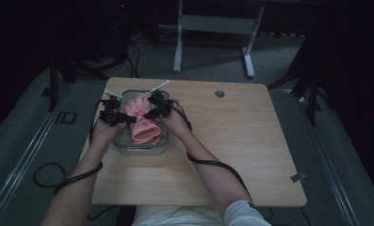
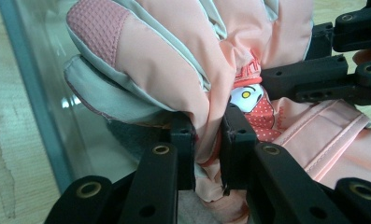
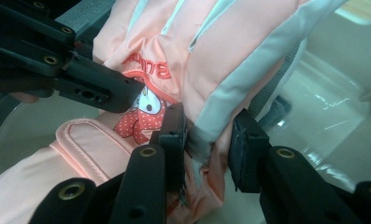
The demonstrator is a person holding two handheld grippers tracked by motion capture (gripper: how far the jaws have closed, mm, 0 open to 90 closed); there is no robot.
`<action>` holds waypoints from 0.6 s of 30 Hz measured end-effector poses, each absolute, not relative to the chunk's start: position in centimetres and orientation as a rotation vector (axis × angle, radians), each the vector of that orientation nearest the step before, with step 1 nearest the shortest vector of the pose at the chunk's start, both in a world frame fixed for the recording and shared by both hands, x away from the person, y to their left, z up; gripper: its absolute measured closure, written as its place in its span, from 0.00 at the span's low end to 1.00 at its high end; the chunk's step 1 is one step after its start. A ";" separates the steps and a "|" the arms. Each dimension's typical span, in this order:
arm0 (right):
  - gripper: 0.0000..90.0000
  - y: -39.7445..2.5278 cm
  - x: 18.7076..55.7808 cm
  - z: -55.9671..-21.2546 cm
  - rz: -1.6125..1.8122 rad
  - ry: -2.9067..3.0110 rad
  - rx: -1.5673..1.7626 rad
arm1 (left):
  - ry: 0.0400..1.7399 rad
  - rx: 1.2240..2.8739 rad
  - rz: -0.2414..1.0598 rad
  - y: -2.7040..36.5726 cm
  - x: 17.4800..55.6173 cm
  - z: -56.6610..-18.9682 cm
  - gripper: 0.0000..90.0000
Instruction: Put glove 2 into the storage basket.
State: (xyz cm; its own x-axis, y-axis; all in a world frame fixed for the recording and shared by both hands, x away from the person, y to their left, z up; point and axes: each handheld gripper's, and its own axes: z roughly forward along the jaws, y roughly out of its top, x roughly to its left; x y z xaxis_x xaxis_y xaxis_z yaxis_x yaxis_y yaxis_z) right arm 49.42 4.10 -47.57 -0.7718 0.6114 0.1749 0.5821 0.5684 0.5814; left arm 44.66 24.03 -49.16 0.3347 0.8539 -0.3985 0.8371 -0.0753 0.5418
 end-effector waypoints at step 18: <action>0.71 5.1 50.6 -48.3 0.915 2.752 1.059 | 1.522 1.969 0.184 23.1 44.8 -49.1 0.72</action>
